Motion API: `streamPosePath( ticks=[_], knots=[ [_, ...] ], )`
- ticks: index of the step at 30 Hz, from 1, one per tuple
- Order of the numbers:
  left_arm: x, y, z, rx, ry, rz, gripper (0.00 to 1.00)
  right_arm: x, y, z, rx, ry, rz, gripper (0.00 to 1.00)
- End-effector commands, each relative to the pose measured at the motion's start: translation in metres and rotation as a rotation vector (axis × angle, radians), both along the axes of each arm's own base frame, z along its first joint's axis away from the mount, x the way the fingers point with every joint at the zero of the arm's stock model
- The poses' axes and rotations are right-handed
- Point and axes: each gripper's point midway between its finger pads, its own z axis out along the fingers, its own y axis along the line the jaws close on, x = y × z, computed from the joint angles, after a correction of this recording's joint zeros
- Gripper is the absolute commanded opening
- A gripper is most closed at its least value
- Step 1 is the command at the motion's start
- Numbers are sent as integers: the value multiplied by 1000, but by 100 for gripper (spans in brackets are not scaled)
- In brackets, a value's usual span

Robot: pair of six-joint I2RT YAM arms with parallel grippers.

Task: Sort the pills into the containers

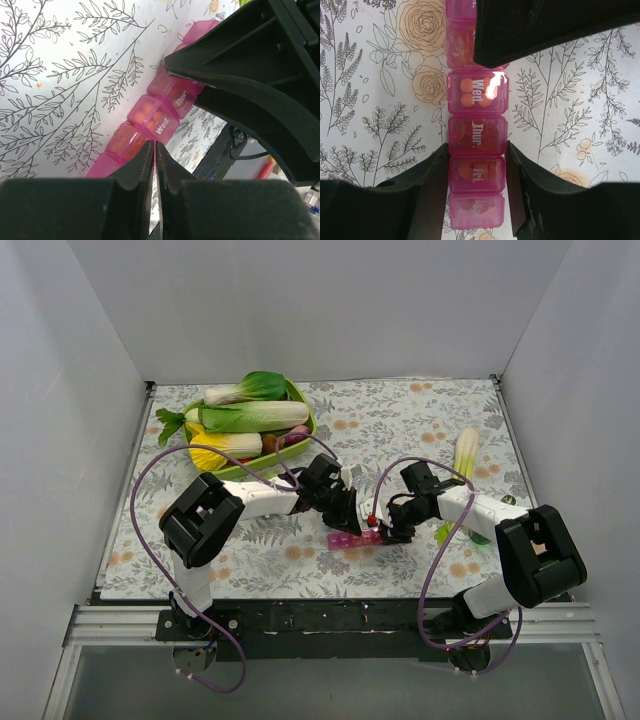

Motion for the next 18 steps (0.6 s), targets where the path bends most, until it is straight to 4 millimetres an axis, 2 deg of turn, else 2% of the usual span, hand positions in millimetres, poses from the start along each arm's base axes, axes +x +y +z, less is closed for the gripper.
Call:
streamPosePath(
  ticks=[1,12,18],
  knots=[
    [-13,10,-21,99,15,-31,5,-1,-3,-7,-35,33,-22,41],
    [-24,32,-42,196,33,-18,5,0,-4,-9,-47,40,-36,41],
    [-27,36,-49,210,40,-18,4,1,-4,-9,-50,39,-40,41]
  ],
)
